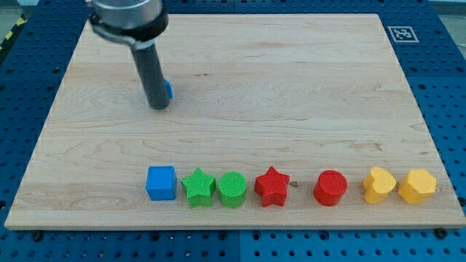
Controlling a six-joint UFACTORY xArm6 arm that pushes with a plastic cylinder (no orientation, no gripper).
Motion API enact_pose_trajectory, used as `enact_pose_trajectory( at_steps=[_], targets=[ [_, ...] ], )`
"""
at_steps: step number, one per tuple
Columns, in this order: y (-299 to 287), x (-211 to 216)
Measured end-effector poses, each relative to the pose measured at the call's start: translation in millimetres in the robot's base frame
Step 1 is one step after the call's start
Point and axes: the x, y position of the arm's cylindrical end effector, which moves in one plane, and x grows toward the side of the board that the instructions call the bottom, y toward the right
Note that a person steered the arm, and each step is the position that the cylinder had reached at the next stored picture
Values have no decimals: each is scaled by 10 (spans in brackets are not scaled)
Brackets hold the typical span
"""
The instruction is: Move the blue triangle to the top center of the board
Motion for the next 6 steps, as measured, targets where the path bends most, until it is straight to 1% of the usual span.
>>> enact_pose_trajectory(
  at_steps=[2,3,4,5,6],
  targets=[
    [1,-858],
    [1,-1222],
    [-5,-1310],
    [57,-852],
    [-388,-992]
  ],
)
